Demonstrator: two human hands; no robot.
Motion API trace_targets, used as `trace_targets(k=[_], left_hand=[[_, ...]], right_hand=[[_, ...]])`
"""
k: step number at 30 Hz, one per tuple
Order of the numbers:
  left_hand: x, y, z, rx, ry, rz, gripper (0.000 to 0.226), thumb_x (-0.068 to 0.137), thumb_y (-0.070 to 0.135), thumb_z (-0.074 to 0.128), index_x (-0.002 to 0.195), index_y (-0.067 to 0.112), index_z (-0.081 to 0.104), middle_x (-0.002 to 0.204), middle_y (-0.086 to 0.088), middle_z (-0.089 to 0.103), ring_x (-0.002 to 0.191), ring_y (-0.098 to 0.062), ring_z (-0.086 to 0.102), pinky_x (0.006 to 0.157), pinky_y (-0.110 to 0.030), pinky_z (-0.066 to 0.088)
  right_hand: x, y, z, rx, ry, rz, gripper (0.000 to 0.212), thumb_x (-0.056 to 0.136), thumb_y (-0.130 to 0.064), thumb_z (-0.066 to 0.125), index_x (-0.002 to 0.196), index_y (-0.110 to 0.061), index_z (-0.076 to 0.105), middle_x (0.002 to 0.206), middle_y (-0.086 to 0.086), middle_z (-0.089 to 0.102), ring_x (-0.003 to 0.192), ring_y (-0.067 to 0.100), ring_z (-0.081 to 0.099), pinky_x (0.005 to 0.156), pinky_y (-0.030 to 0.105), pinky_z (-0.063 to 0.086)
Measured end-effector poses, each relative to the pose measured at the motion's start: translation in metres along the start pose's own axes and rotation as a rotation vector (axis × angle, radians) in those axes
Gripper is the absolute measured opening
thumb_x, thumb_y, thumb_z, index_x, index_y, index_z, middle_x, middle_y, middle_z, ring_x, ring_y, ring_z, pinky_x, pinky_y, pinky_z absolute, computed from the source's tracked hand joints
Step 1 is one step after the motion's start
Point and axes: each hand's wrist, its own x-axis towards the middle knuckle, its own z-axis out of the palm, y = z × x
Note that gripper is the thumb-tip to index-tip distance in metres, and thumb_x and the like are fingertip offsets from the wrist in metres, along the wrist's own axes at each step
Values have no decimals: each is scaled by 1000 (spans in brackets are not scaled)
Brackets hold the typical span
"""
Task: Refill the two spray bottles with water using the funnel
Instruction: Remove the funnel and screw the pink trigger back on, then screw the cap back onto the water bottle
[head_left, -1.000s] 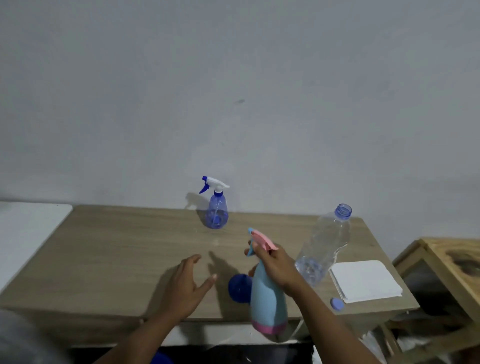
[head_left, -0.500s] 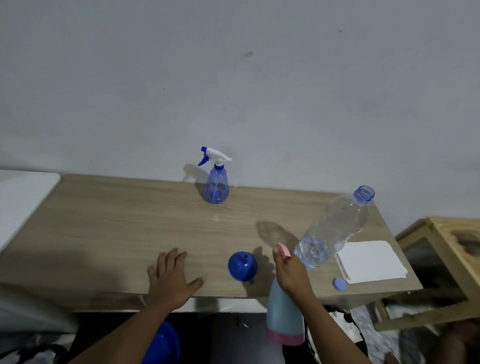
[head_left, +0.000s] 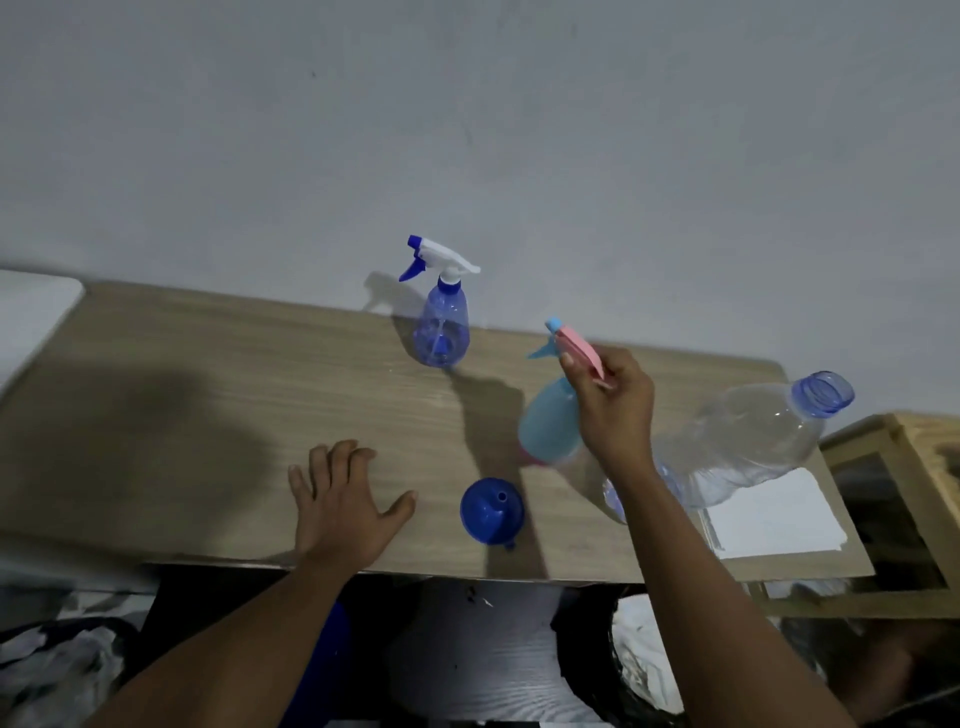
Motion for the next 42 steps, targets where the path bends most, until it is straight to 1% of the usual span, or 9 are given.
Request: trace_targets(k=[3,11,16,21,27,30,33,37,42], left_hand=[[0,-1,1,7,11,1,76,73,79,48,130,29,43,140,6,35,137,-26,25,116,-61,11],[5,1,3,5,6,-18,77,71,79,50,128,28,45,140,5,36,138,-28,27,117,-61,10],[6,0,3,-2,3,-29,79,69,79,52,129,28,45,142,5,35,140,-29,26,116,-61,12],[6,0,4,6,-3,-36,80,69,79,51,130,28,45,143,5,34,141,-29,24,117,-60,11],[6,0,5,19,11,-28,80,71,81,47,131,28,44,144,5,34,140,-28,23,117,-60,9],[6,-1,4,34,8,-23,80,71,82,45,131,29,44,142,6,34,139,-26,25,117,-60,10],[4,-3,4,25,2,-15,80,72,83,45,132,30,43,142,5,34,138,-26,25,117,-61,10],[-1,-4,6,28,-3,1,81,76,80,42,137,26,44,148,0,34,141,-31,21,117,-59,11],[-21,7,13,67,-52,30,83,81,74,31,144,21,42,154,-9,34,142,-35,23,114,-53,21]], right_hand=[[35,2,21,-24,-66,-12,16,88,-22,74,101,-14,75,89,-5,69,74,-9,59,66,7,42],[110,10,64,-149,-231,-69,19,91,-12,67,109,-13,73,104,5,74,83,14,62,72,16,45],[127,7,84,-236,-287,-96,24,92,-8,62,114,-14,72,108,7,71,95,25,65,83,35,52],[129,5,90,-253,-261,-83,29,95,-9,60,123,-16,69,116,10,64,98,20,60,83,24,44],[108,14,79,-144,-129,-49,72,87,-23,76,149,-18,39,126,5,53,104,16,56,88,24,47],[55,42,66,-147,-77,-11,63,88,-14,72,145,-12,44,126,10,55,99,19,57,87,31,50],[-27,82,44,-228,-197,24,47,90,-4,63,136,-9,52,123,11,58,101,20,58,87,36,52],[-119,122,-8,-427,-374,59,34,93,-6,59,125,-15,60,117,0,57,108,21,59,86,26,43],[-163,150,-73,-459,-230,132,21,95,-8,58,113,-12,67,107,1,59,100,25,59,84,33,49]])
